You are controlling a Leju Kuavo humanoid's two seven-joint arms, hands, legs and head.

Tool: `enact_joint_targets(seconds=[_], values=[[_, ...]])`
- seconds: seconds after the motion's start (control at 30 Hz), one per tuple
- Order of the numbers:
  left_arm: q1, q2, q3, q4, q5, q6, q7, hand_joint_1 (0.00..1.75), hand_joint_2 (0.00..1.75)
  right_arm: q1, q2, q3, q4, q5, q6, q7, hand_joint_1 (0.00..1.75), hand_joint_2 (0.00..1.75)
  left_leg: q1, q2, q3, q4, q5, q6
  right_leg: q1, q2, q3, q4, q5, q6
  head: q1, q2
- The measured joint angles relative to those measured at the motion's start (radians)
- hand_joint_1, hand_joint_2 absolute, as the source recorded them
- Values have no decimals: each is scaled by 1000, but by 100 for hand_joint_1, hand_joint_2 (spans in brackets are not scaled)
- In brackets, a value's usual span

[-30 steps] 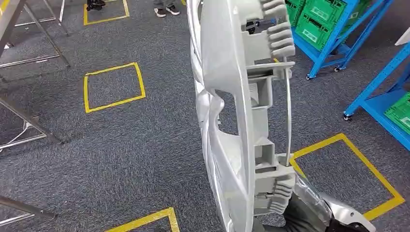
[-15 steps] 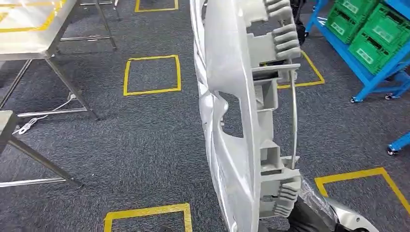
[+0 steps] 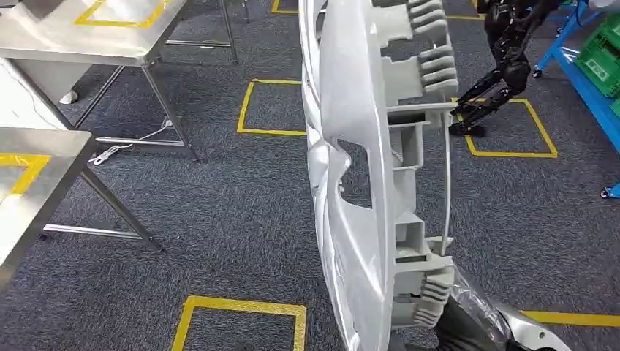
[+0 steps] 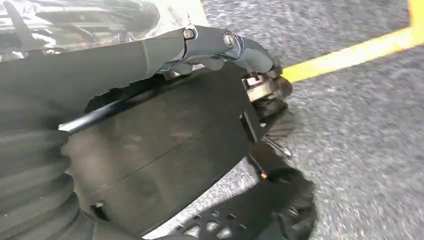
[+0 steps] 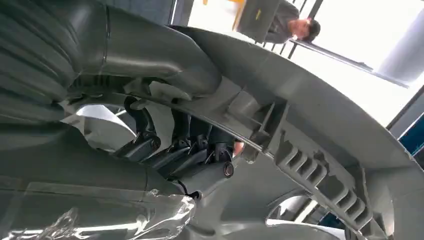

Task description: Take the parts from the cabinet and place them on the table.

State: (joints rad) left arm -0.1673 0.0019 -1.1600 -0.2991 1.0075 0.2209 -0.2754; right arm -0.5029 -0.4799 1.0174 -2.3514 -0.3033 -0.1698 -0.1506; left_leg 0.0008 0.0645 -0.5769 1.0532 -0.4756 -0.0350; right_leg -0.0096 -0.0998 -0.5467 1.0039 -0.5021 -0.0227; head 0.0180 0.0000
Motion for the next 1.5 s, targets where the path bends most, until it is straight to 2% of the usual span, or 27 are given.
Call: enact_joint_targets(seconds=[0.07,0.13,0.17,0.2,0.23,0.33,0.37,0.43,0.5,0.53,0.67,0.73,0.8,0.87,0.93,0.97,1.0,1.03,1.07,1.17,1.23,1.27,1.33,1.37,1.4,1.47,1.5], values=[[1,1,-2,1,0,0,0,0,175,-1,0,-2,-2,0,0,-1,175,175,-6,-6,11,-32,-12,35,6,-18,-10,14,-3,12,-5,0],[4,1,-8,2,-2,-1,-3,0,175,-1,0,0,-2,0,0,0,175,175,-7,-35,1,-31,-8,46,4,-46,-8,13,-3,16,9,0],[2,0,-8,1,-1,-3,-4,0,175,-2,0,0,-2,0,1,1,175,175,-1,-47,5,-35,-6,54,-3,-24,-10,17,-16,24,10,0],[1,0,-8,1,-1,-3,-4,0,175,0,0,-1,-2,2,1,1,175,175,-2,-59,4,-35,-5,57,-9,37,-21,46,-35,25,13,0],[-2,-2,-9,1,-1,-3,-3,0,175,-1,-1,0,-3,3,1,1,175,175,-1,-69,5,-35,-5,62,-8,70,-53,108,-66,24,19,0],[-4,-5,-15,1,0,-6,-3,0,175,0,-2,0,-4,3,1,1,175,175,-8,-107,6,-35,-6,68,-2,92,-186,327,-121,20,34,0],[-4,-7,-16,1,0,-6,-3,0,175,-1,-2,1,-4,3,1,1,175,175,-11,-122,9,-35,-7,68,1,93,-199,329,-98,14,34,0],[-6,-10,-16,0,0,-6,-2,0,175,-1,-2,0,-4,3,1,2,175,175,-13,-152,18,-35,-10,71,11,109,-168,215,3,-3,34,0],[-5,-15,-17,-3,0,-6,0,0,175,-4,-2,-1,-4,3,1,2,175,175,-10,-178,25,-38,-15,71,22,174,-112,49,95,-20,35,0],[-7,-20,-18,-3,0,-5,1,0,175,-4,-3,-1,-5,2,1,2,175,175,-12,-190,21,-36,-16,67,15,199,-103,40,91,-27,27,0],[-9,-21,-19,-4,0,-5,2,0,175,-9,-3,-2,-5,2,0,4,175,175,-5,-237,20,-53,-11,50,18,146,-69,-19,82,-32,39,0],[-8,-18,-19,-4,0,0,4,0,175,-9,-4,-2,-5,2,-2,7,175,175,-11,-118,-4,4,-55,42,13,113,-40,-51,86,-28,25,0],[-15,-11,-19,-3,-1,2,3,0,175,-8,-4,-2,-5,2,-3,8,175,175,-5,-92,-66,149,-118,27,12,80,-32,-50,78,-26,22,0],[-20,-6,-19,-3,-1,4,3,0,175,-7,-4,0,-5,2,-3,8,175,175,5,-92,-97,221,-127,11,6,48,-27,-45,68,-19,17,0],[-17,-1,-19,-3,0,4,6,0,175,-7,-4,0,-5,2,-3,8,175,175,17,-80,-51,121,-53,-8,-5,22,-27,-31,57,-7,12,0],[-14,1,-19,-3,0,4,8,0,175,-7,-4,0,-5,1,-3,8,175,175,23,-61,-12,36,-6,-17,-10,10,-27,-19,48,0,11,0],[-11,3,-19,-3,0,4,9,0,175,-7,-4,0,-5,1,-3,8,175,175,22,-21,13,-19,-4,-31,-10,0,-28,-5,38,11,8,0],[-10,2,-20,-3,-1,4,9,0,175,-6,-4,0,-5,1,-3,8,175,175,6,6,13,-28,-13,-25,-7,-7,-31,7,32,19,-8,0],[-10,1,-21,-3,-3,4,9,0,175,-7,-4,-2,-5,1,-4,8,175,175,7,-3,16,-29,-19,13,-3,-17,-36,12,30,23,-8,0],[-8,3,-22,-3,-2,2,7,0,175,-8,-4,-1,-5,1,-5,9,175,175,4,-43,9,-28,-15,37,-9,-49,-29,13,25,30,3,0],[-8,2,-22,-3,-2,1,8,0,175,-9,-4,-2,-5,1,-6,9,175,175,7,-62,10,-29,-11,50,-19,57,-50,70,-25,34,9,0],[-8,1,-22,-3,-2,0,8,0,175,-8,-4,-1,-5,2,-6,9,175,175,7,-71,9,-29,-11,55,-17,81,-86,149,-66,32,14,0],[-8,0,-23,-3,-2,-3,8,0,175,-6,-5,-1,-5,2,-7,9,175,175,2,-96,8,-29,-10,59,-12,92,-169,312,-122,28,24,0],[-9,0,-23,-3,-2,-5,8,0,175,-5,-5,0,-5,2,-7,10,175,175,-2,-110,8,-29,-10,61,-9,92,-190,344,-119,23,23,0],[-9,-1,-23,-4,-2,-6,8,0,175,-5,-5,0,-5,2,-7,10,175,175,-4,-127,10,-29,-10,61,-5,94,-187,325,-90,14,23,0],[-12,-5,-23,-6,-2,-6,8,0,175,-5,-5,-1,-5,2,-7,10,175,175,-5,-160,14,-29,-10,61,5,117,-127,168,12,-6,23,0],[-12,-7,-23,-7,-2,-6,8,0,175,-7,-5,-1,-5,2,-7,10,175,175,-3,-172,14,-29,-11,61,7,159,-94,79,57,-14,24,0]])
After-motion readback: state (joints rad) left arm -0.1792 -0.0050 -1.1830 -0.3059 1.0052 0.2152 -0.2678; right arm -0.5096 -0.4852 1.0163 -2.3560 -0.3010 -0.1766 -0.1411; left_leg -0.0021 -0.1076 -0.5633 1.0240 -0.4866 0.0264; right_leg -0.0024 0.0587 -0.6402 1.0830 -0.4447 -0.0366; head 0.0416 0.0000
